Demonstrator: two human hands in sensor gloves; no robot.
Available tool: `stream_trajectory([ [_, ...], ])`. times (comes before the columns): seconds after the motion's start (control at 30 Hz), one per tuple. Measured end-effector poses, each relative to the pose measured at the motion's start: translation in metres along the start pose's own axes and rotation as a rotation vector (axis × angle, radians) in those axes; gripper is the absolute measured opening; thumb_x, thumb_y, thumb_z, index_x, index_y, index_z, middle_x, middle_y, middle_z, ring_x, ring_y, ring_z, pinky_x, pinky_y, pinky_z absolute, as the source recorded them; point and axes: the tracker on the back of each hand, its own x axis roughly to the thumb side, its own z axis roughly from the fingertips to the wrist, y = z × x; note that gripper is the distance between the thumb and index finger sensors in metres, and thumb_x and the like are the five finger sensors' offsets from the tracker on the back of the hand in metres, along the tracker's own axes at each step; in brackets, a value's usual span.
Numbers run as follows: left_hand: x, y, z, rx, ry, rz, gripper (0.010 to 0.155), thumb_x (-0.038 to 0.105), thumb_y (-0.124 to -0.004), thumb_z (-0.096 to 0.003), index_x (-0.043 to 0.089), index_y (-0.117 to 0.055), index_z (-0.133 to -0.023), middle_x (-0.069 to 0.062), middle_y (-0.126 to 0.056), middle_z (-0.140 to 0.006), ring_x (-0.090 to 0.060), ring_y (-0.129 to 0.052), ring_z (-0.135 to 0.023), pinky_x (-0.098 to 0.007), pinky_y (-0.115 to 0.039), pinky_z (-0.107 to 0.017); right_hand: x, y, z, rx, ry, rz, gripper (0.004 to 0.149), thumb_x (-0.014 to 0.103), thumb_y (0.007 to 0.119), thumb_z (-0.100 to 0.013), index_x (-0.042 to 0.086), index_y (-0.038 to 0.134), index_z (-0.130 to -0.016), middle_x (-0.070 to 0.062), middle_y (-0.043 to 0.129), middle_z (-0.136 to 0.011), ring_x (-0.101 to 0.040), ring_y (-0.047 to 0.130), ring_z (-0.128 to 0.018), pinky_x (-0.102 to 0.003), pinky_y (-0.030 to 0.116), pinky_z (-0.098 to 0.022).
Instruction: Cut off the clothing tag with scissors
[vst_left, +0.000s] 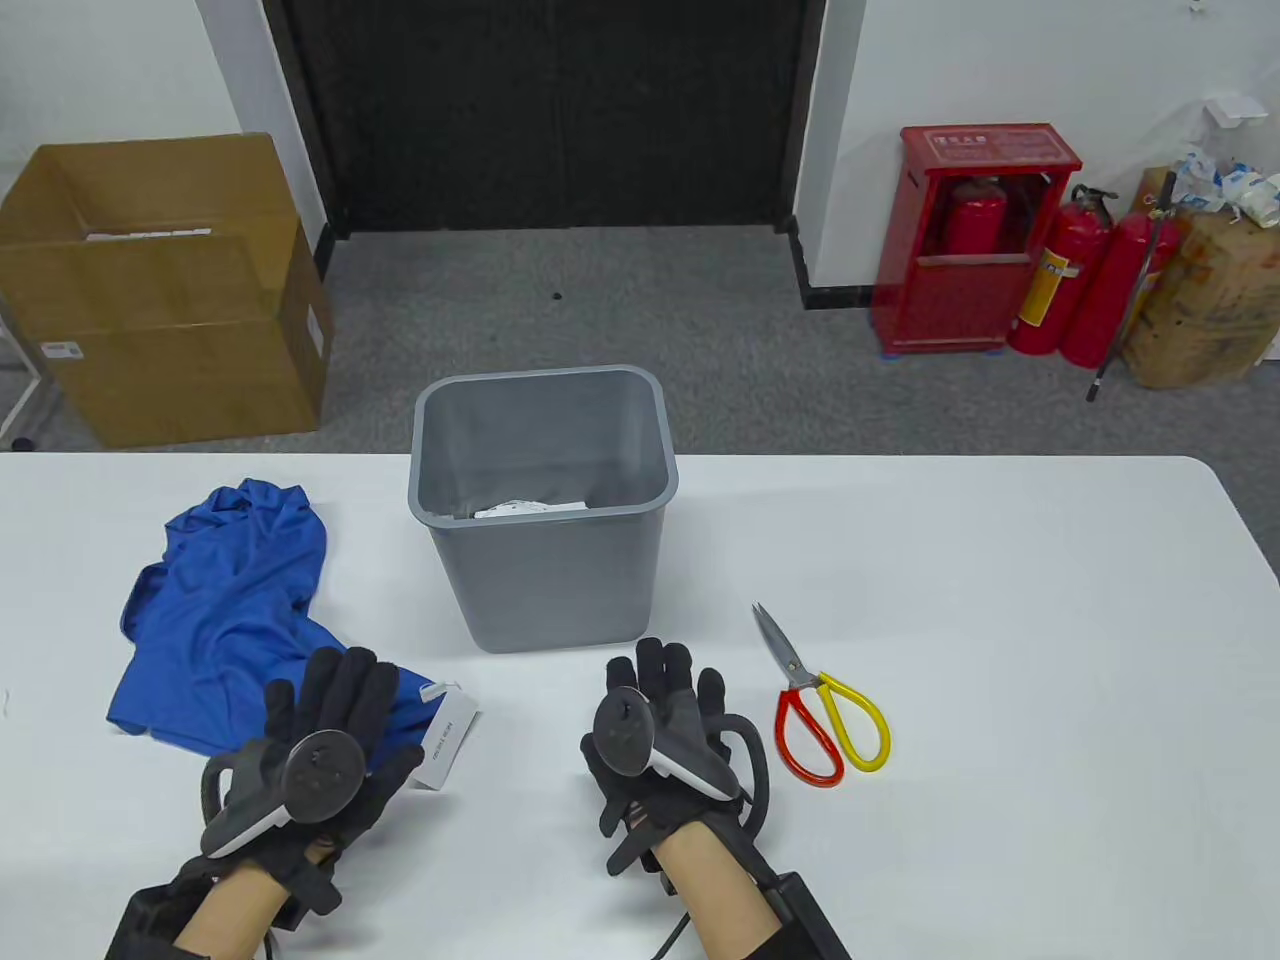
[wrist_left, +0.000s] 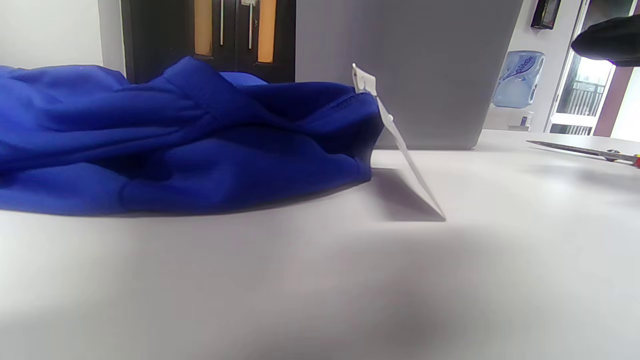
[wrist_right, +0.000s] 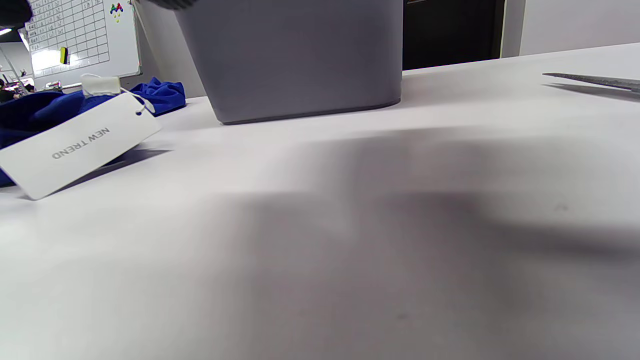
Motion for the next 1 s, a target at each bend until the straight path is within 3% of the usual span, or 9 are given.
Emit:
stream_trajectory([
  [0.77, -0.009, 0.005, -0.005, 0.000, 0.038, 0.005, 0.086, 0.074, -0.039, -0.0516, 0.027, -0.018, -0.121, -0.002, -0.011, -0.128, -0.034, -0.007, -0.120, -0.065, -0.012, -0.074, -0.004, 0.000, 0.004, -0.003, 0.002, -0.020, 0.079, 0.057, 0.052, -0.049, 0.014, 0.020, -0.106, -0.019, 0.011, -0.113, -0.047, 0.010, -0.102, -0.070, 0.014, -0.065],
  [1.0, -0.030, 0.022, -0.017, -0.007, 0.107, 0.014, 0.088, 0.076, -0.049, -0.0521, 0.029, -0.018, -0.120, -0.001, -0.013, -0.129, -0.034, -0.006, -0.121, -0.067, -0.009, -0.073, -0.002, -0.004, 0.006, -0.023, -0.019, -0.019, 0.079, 0.057, 0.052, -0.049, 0.013, 0.021, -0.106, -0.019, 0.012, -0.113, -0.048, 0.011, -0.102, -0.070, 0.015, -0.065],
])
